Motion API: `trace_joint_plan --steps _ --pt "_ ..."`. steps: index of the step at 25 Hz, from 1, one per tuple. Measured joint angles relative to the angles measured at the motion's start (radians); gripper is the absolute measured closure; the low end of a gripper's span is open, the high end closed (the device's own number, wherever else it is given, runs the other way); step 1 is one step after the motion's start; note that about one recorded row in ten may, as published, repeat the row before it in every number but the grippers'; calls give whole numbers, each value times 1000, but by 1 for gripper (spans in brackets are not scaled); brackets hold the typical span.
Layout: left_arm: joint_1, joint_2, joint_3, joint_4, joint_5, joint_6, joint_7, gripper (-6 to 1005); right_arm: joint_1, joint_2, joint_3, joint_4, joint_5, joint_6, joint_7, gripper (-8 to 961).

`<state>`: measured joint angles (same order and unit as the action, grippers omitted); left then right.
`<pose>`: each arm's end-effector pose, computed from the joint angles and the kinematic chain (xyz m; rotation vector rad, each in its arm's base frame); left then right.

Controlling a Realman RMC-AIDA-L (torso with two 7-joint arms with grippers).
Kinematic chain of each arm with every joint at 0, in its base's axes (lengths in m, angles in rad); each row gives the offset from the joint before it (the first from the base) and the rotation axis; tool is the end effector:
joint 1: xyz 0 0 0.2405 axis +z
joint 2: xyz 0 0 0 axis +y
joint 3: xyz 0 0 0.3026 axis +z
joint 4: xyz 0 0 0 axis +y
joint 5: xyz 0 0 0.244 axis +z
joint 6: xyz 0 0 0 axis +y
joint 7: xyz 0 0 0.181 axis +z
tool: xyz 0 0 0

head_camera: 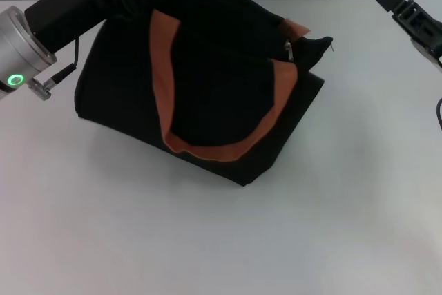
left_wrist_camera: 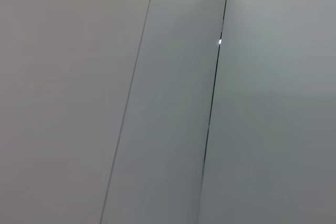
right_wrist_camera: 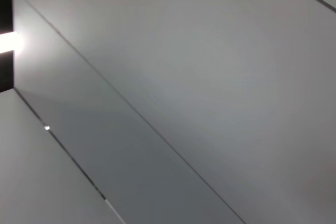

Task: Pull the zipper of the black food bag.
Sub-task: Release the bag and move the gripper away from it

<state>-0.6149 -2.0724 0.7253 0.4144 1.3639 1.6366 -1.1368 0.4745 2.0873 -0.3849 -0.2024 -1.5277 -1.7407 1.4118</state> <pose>-0.2245 0.4240 -0.0192 -2.3038 -0.3709 -1.4340 0.3016 0.3619 -0.0290 -1.9777 1.0499 1.7125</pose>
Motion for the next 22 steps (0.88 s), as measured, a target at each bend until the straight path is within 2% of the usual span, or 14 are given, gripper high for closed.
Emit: trace_joint_plan --steps 5,11,16,22 --pt "7 0 1 0 3 -39 35 872 2 1 -18 16 -9 -50 -127 499" --pt "15 -2 -9 0 -9 -50 136 871 4 1 -22 43 -11 -61 -187 387" --pt "54 0 -9 32 -83 -1 150 696 0 1 -22 59 -11 -64 -192 294" --pt "125 5 -10 57 -199 169 143 525 -1 2 -63 81 -11 -75 -225 243"
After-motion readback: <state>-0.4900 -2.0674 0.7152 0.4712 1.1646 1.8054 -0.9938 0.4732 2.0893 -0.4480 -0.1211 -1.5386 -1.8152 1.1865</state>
